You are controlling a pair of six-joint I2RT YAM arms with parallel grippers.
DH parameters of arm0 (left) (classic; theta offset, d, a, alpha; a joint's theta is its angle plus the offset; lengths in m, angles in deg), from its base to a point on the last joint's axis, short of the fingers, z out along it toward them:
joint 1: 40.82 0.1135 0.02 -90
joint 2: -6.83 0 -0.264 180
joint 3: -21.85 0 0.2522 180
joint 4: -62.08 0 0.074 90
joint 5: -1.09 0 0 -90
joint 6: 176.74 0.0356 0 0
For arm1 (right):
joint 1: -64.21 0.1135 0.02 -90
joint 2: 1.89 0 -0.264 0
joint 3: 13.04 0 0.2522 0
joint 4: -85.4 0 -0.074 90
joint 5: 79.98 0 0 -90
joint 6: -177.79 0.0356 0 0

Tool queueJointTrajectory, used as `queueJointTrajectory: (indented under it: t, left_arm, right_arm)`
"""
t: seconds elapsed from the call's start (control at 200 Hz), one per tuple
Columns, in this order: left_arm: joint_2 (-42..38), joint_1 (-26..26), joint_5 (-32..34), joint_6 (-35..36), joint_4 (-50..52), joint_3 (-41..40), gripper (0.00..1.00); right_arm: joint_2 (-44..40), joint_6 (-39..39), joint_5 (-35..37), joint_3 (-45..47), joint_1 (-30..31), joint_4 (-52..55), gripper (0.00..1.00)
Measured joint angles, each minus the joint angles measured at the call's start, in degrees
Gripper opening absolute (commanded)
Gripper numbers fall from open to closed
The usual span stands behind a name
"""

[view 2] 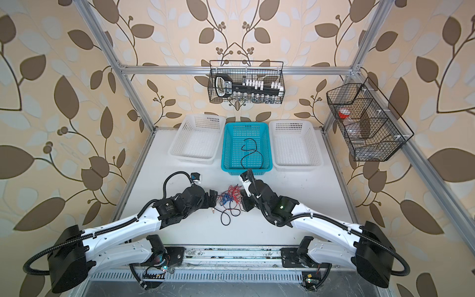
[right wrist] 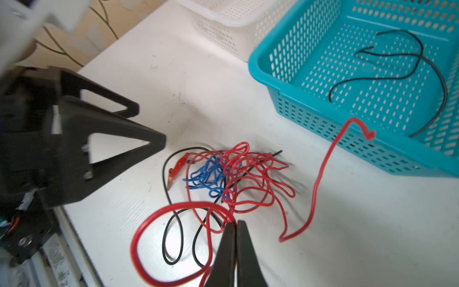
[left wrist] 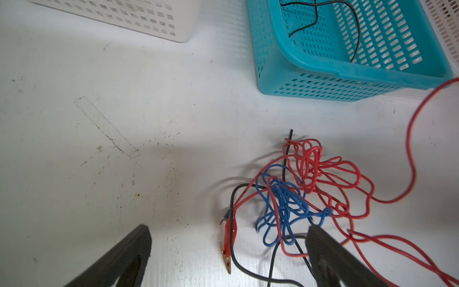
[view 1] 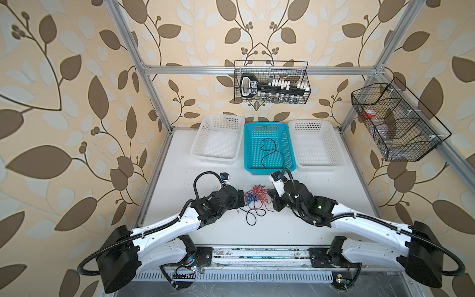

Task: Untangle and sort cables by color
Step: Untie the cable from multiple cables.

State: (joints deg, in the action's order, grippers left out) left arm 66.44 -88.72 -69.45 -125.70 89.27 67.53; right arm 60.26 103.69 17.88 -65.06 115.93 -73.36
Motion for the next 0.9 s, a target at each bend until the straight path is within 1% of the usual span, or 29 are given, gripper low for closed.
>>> queueJointTrajectory:
  t: [0.19, 0.315, 0.43, 0.58, 0.75, 0.9]
  left_arm:
    - [-1.2, 0.0, 0.0, 0.5, 0.0, -0.2, 0.99]
    - [-1.9, 0.0, 0.1, 0.9, 0.0, -0.2, 0.99]
    - [-1.9, 0.0, 0.2, 1.1, 0.0, -0.2, 0.99]
    - [-2.3, 0.0, 0.2, 1.6, 0.0, -0.2, 0.99]
    - [-5.5, 0.0, 0.2, 3.1, -0.1, -0.2, 0.99]
    - [-7.8, 0.0, 0.2, 4.7, -1.0, -0.2, 0.99]
  right_arm:
    - [-9.1, -3.4, -3.3, -1.2, 1.0, 1.8, 0.0]
    - [-12.3, -4.2, -3.9, -4.1, 1.0, 2.6, 0.0]
    - [-12.5, -4.8, -4.3, -7.6, 1.0, 3.1, 0.0]
    - [-11.9, -5.1, -3.4, -9.6, 1.0, 3.7, 0.0]
    - [-9.5, -5.3, 0.3, -11.1, 1.0, 5.7, 0.0]
    - [-8.4, -5.5, 0.9, -12.2, -0.2, 6.6, 0.0]
